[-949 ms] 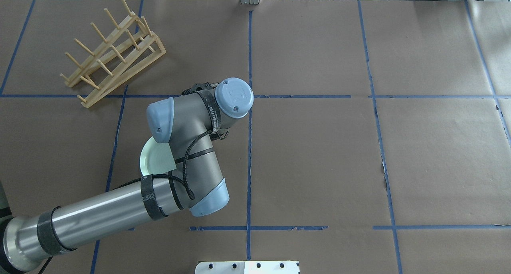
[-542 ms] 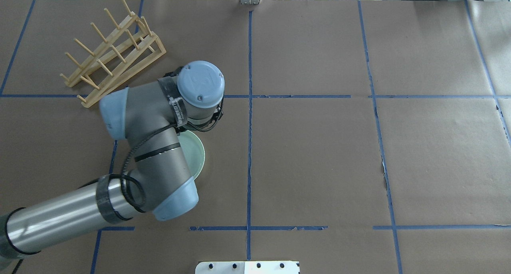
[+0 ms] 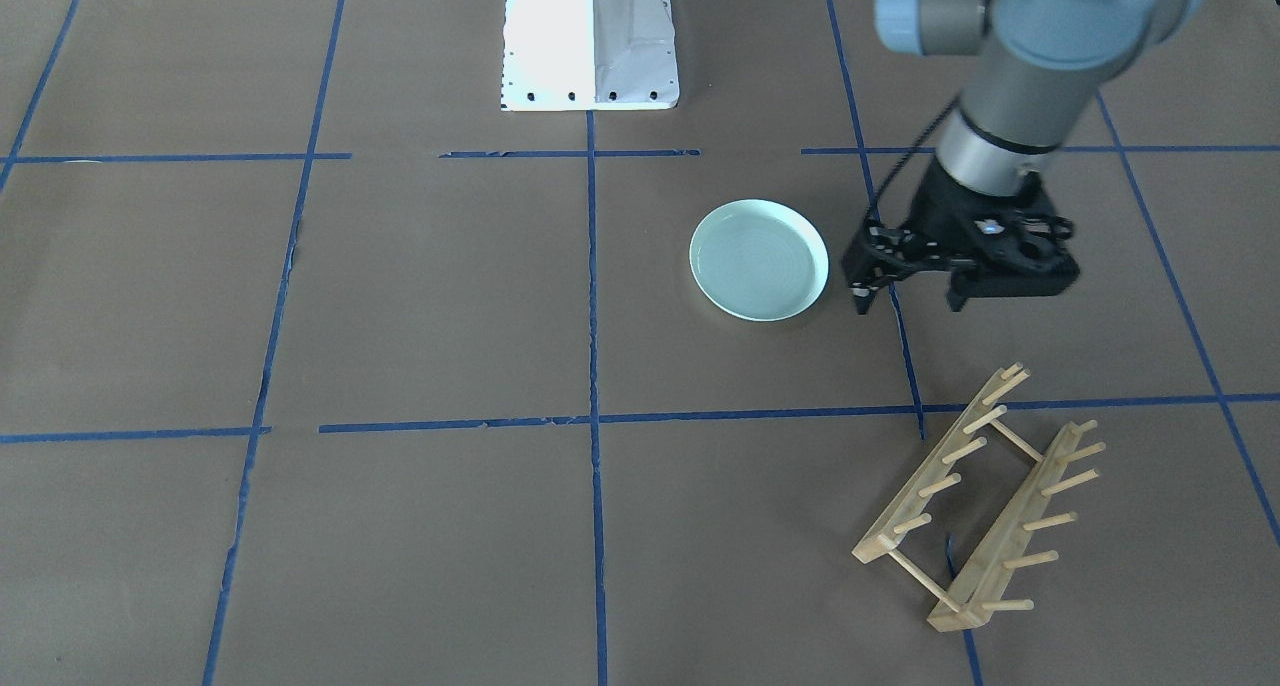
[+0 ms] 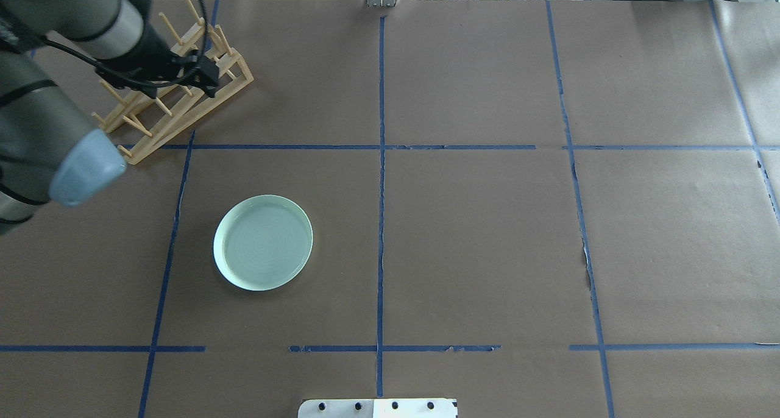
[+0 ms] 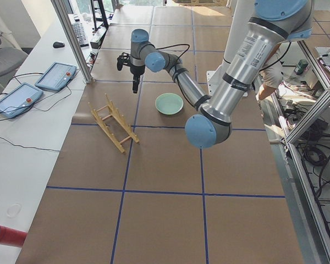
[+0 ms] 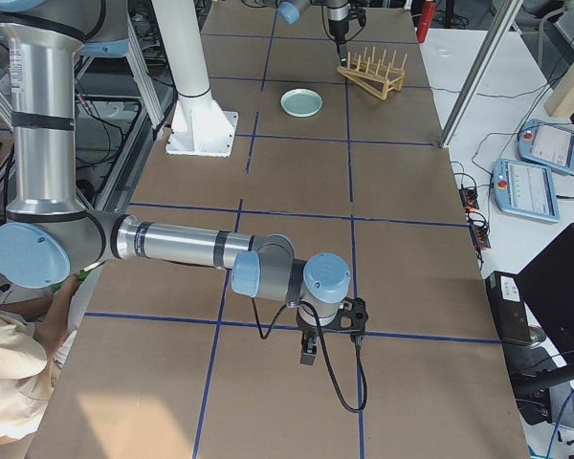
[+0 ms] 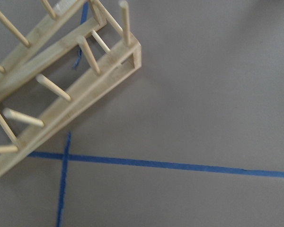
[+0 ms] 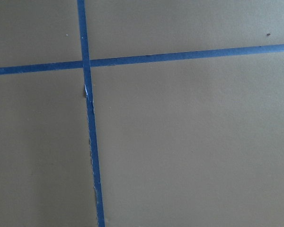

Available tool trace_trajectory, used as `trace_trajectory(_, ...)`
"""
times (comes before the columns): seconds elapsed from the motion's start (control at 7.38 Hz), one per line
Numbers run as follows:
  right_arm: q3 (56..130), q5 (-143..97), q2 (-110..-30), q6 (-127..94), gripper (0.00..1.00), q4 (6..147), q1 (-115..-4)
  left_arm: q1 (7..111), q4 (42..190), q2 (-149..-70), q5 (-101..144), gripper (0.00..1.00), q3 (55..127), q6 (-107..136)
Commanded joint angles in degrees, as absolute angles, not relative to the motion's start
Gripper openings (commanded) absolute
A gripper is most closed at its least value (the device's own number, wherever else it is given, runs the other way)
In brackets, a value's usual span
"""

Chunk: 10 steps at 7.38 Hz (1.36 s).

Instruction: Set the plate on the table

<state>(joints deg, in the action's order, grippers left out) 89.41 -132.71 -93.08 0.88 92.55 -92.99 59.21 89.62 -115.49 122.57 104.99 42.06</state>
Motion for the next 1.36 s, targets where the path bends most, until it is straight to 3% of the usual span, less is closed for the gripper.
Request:
trace_trajectory(0.0, 89.39, -132.71, -93.08, 0.88, 1.00, 92.55, -92.99, 73.60, 94.04, -104.80, 129.46, 1.00, 101.35, 13.11)
trace_trajectory(0.41, 89.47, -132.71, -93.08, 0.88, 1.00, 92.55, -92.99, 90.40, 94.04, -91.55, 136.31, 1.00, 97.11, -5.44)
trace_trajectory(0.68, 89.47, -132.71, -93.08, 0.88, 1.00, 92.55, -92.99, 91.40, 93.51, -89.91, 135.96, 1.00, 88.90, -4.92)
trace_trajectory(1.22, 89.47, -132.71, -93.08, 0.88, 1.00, 92.55, -92.99, 93.25, 92.99, -88.24, 135.88, 1.00, 92.45, -4.83)
